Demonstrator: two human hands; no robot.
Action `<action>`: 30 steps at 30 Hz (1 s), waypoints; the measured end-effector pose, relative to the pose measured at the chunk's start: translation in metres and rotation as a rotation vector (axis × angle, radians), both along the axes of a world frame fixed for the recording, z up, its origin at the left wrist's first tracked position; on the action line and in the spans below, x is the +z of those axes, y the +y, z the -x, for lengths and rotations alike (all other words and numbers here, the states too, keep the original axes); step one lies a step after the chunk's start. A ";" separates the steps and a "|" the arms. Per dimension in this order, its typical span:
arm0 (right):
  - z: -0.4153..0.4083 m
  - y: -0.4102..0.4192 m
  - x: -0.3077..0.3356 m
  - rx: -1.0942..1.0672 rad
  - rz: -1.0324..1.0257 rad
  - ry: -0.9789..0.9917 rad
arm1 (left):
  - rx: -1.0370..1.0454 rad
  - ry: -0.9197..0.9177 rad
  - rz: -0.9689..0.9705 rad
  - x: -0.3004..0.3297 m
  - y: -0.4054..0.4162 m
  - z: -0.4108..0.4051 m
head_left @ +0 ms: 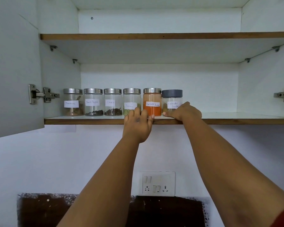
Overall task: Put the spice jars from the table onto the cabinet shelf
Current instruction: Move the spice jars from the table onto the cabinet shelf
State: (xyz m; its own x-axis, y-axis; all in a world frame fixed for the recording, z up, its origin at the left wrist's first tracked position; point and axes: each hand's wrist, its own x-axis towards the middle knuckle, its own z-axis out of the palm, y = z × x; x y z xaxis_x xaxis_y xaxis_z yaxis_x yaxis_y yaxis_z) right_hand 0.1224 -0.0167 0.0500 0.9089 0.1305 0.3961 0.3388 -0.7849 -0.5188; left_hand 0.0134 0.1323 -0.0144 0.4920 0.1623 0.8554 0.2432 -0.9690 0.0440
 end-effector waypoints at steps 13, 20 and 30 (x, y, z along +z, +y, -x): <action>0.039 -0.034 -0.059 -0.015 0.105 -0.320 | 0.071 0.535 0.116 0.023 -0.021 0.036; 0.113 -0.035 -0.161 0.314 -0.275 0.174 | -0.305 0.156 0.507 -0.093 -0.067 0.066; 0.180 -0.090 -0.429 0.136 -0.203 0.526 | -0.356 0.500 1.545 -0.370 -0.098 0.139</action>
State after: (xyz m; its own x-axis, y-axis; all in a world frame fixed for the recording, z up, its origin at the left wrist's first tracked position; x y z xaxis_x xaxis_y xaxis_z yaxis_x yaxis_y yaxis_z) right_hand -0.0579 -0.1062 -0.3787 0.9707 0.2284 -0.0748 0.0856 -0.6195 -0.7803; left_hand -0.1252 0.0346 -0.3848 0.8459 0.4777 -0.2372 0.3183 -0.0954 0.9432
